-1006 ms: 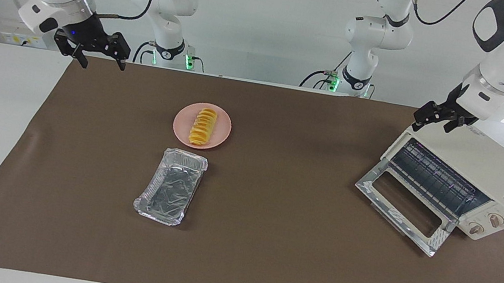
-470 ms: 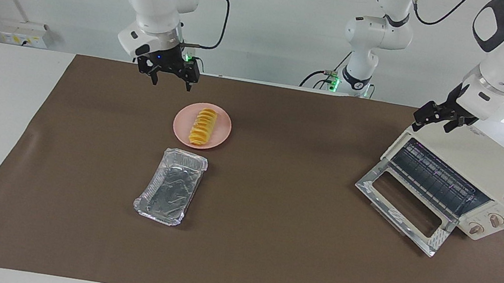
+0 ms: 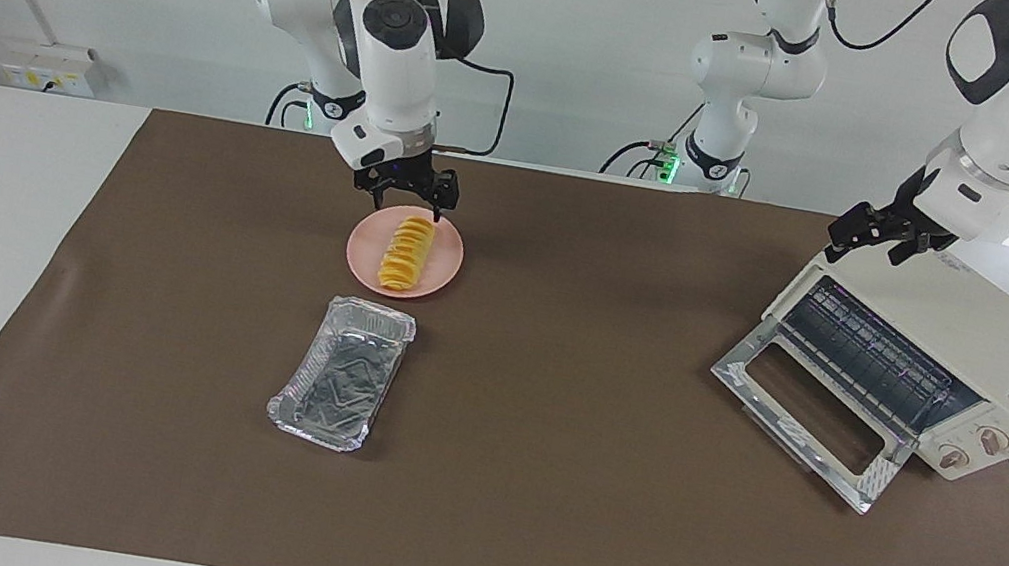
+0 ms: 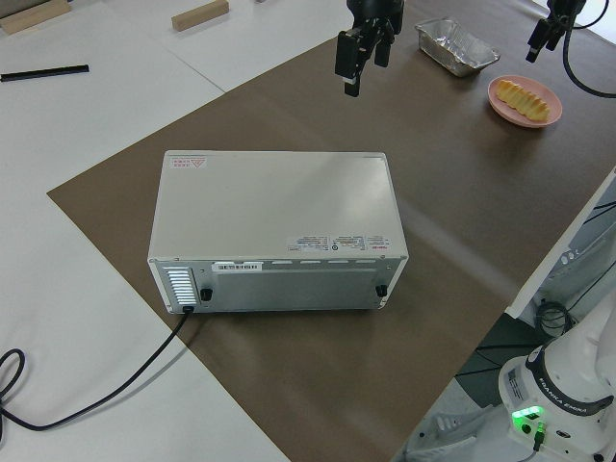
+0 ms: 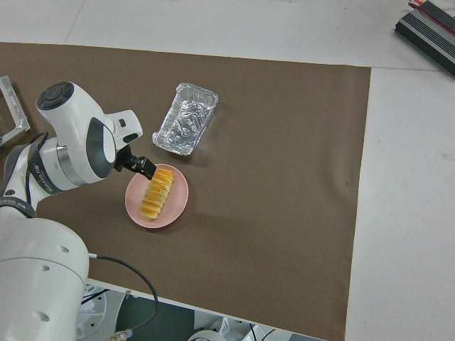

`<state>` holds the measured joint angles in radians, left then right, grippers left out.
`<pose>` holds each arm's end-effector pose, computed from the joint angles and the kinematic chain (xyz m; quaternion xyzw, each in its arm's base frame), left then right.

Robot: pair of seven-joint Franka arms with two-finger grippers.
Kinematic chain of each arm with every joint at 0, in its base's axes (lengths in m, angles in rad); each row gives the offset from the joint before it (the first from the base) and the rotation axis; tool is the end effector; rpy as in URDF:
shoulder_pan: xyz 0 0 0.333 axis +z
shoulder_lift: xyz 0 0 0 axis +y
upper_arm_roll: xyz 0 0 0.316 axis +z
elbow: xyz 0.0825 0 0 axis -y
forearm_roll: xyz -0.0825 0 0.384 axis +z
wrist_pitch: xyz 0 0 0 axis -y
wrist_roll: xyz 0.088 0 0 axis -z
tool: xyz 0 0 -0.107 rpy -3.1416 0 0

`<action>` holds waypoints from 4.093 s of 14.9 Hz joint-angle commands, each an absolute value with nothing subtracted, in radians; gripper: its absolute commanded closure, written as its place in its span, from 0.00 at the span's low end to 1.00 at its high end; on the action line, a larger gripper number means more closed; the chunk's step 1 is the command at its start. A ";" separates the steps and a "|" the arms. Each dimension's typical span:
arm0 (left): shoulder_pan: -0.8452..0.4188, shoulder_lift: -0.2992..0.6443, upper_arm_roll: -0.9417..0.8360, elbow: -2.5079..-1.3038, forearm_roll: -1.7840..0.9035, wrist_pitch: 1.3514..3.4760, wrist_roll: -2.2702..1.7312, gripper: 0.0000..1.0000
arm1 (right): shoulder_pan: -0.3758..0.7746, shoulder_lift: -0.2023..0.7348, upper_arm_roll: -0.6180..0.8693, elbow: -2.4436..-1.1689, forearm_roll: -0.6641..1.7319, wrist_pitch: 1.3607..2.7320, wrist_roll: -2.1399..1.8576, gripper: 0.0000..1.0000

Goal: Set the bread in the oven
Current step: 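Reach the right gripper down to the bread roll on the pink plate, then lift the bread roll with the right gripper over the foil tray, then lower the bread into the foil tray and open the right gripper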

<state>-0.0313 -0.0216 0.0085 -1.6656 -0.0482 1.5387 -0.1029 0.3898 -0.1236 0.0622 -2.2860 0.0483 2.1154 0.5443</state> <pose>0.5407 -0.0176 0.5894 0.9975 0.0405 -0.0540 0.0208 0.4402 0.2165 0.4000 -0.9978 0.0594 0.0286 0.0033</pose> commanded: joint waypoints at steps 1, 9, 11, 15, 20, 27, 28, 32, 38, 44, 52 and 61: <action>-0.031 -0.040 0.008 -1.680 -0.028 1.551 -0.101 0.00 | 0.385 -0.101 0.057 -2.347 0.060 2.193 0.561 0.00; -0.031 -0.040 0.009 -1.680 -0.028 1.551 -0.101 0.00 | 0.385 -0.009 0.057 -2.416 0.060 2.411 0.617 0.00; -0.031 -0.040 0.008 -1.680 -0.028 1.551 -0.101 0.00 | 0.387 0.014 0.057 -2.416 0.060 2.425 0.643 0.00; -0.031 -0.040 0.009 -1.680 -0.028 1.551 -0.101 0.00 | 0.402 0.020 0.057 -2.415 0.060 2.430 0.637 0.62; -0.031 -0.040 0.009 -1.680 -0.028 1.551 -0.101 0.00 | 0.402 0.021 0.057 -2.408 0.057 2.424 0.626 1.00; -0.031 -0.040 0.009 -1.680 -0.028 1.551 -0.101 0.00 | 0.359 0.064 0.055 -2.145 0.054 2.145 0.604 1.00; -0.031 -0.040 0.008 -1.680 -0.028 1.551 -0.101 0.00 | 0.347 0.083 0.054 -2.079 0.054 2.091 0.600 1.00; -0.031 -0.040 0.009 -1.680 -0.028 1.551 -0.101 0.00 | 0.275 0.182 0.051 -1.824 0.061 1.965 0.520 1.00; -0.031 -0.040 0.008 -1.680 -0.028 1.551 -0.101 0.00 | 0.196 0.398 0.046 -1.579 0.060 1.968 0.417 1.00; -0.031 -0.040 0.009 -1.680 -0.028 1.551 -0.101 0.00 | 0.167 0.546 0.046 -1.486 0.052 2.038 0.416 1.00; -0.031 -0.040 0.008 -1.680 -0.028 1.549 -0.101 0.00 | 0.196 0.540 0.044 -1.609 0.048 2.194 0.440 1.00; -0.031 -0.040 0.008 -1.680 -0.028 1.551 -0.101 0.00 | 0.186 0.528 0.044 -1.534 0.032 2.043 0.436 0.00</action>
